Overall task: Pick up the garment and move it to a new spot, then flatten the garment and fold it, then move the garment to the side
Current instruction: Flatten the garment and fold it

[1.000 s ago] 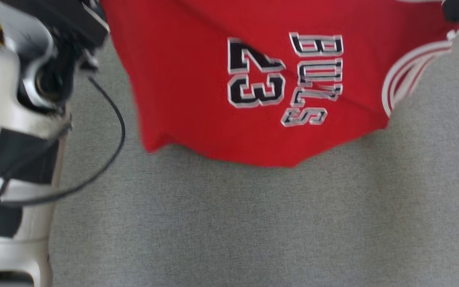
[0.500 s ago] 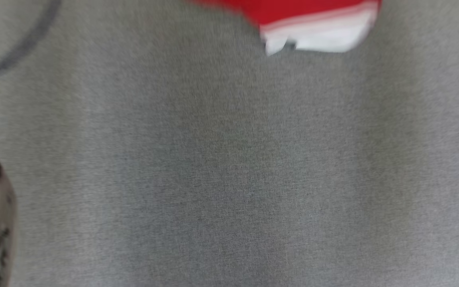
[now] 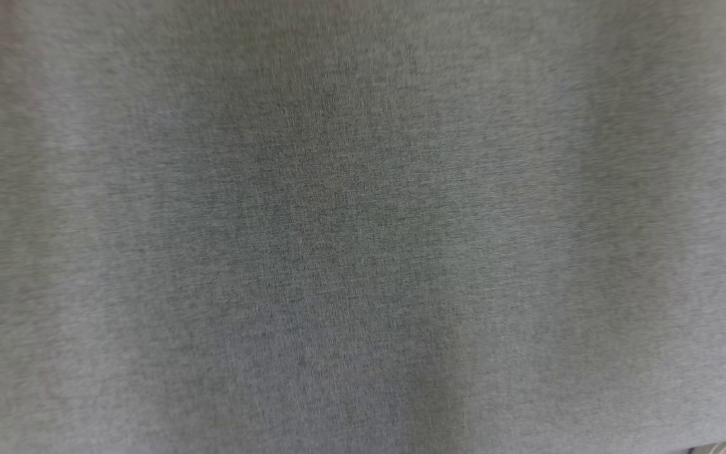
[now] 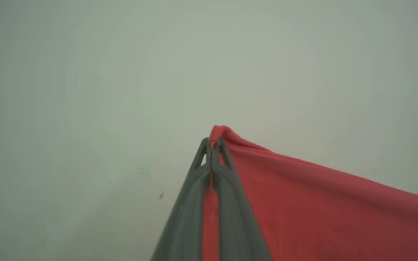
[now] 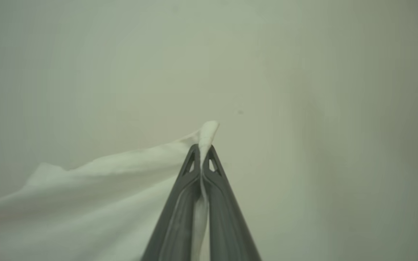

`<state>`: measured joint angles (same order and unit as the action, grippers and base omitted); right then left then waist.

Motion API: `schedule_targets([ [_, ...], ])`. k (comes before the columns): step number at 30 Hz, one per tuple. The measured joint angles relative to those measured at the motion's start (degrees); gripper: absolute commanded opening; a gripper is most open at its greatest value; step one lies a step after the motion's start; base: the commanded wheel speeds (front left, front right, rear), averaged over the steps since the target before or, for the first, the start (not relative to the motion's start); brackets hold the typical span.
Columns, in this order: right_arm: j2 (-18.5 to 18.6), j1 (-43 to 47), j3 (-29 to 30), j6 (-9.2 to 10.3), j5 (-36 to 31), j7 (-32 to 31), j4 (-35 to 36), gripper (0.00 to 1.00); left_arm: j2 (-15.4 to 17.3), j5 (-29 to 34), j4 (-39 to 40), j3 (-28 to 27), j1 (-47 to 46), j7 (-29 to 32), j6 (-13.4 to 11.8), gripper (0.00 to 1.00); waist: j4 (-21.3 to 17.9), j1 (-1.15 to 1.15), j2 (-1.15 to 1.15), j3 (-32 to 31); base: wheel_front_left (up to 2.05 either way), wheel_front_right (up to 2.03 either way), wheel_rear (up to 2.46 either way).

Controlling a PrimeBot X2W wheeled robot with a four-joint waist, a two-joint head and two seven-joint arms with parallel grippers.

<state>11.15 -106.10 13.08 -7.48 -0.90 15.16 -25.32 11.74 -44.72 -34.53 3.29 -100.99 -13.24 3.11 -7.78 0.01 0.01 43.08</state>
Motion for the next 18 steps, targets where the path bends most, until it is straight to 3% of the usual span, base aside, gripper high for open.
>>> schedule_targets([
  [9, 2.6, 10.8, -7.0, 0.0, 1.3, 0.0, 2.0, 0.0, 1.0, 1.7, -1.8, 2.2, 6.1, -1.1, 3.1, 0.0, -0.8, 0.01, 0.0, 5.6, 0.0, 0.0, 0.0],
  [18, 8.3, 22.9, -15.2, 0.0, 8.3, 0.0, 6.1, 0.0, 2.4, -3.4, 2.5, 7.2, 16.0, 4.0, 4.0, 0.0, -0.5, -0.01, 0.0, 3.1, 0.0, 0.0, 0.0],
])
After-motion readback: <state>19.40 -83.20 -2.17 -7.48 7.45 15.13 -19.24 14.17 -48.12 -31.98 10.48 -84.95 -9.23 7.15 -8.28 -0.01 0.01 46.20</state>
